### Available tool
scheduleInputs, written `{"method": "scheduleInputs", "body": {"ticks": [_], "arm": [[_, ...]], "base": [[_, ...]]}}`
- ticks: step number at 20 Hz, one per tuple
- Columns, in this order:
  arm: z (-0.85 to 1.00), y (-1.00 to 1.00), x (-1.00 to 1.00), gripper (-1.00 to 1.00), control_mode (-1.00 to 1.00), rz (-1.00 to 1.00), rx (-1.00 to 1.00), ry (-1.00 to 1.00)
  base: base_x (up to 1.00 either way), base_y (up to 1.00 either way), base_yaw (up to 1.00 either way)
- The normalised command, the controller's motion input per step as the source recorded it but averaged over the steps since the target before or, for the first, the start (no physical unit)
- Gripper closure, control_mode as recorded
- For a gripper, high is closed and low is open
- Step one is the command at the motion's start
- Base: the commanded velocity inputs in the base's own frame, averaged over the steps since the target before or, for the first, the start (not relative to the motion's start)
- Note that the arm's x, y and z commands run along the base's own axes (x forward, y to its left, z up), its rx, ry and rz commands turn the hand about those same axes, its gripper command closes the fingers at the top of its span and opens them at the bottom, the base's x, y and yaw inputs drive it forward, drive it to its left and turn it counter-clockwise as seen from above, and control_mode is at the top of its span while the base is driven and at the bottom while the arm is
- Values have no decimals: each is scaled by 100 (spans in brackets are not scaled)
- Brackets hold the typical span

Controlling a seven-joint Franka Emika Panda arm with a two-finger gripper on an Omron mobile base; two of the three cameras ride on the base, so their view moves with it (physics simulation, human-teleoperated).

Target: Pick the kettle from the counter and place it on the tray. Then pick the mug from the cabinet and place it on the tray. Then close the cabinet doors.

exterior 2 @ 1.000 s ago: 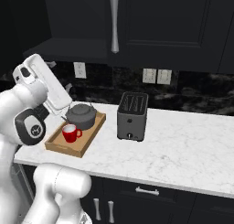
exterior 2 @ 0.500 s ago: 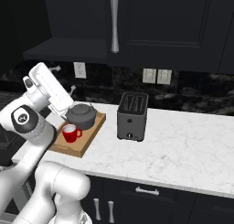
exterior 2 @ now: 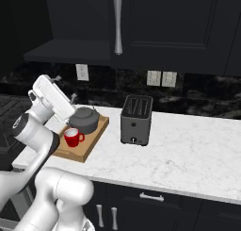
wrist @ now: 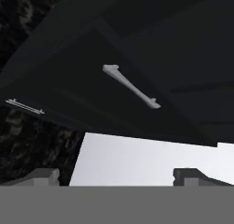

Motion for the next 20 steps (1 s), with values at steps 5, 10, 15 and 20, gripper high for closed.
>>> {"method": "scheduleInputs", "body": {"ticks": [5,10,15,20], "arm": [[-3,69,-11,-100,-100,-29,-8,0],[-9,63,-8,-100,-100,-28,-4,0],[-25,51,0,-100,-100,-25,-7,-3],[-28,45,0,-100,-100,-13,-16,-8]], "base": [[0,0,0],[0,0,0],[0,0,0],[0,0,0]]}}
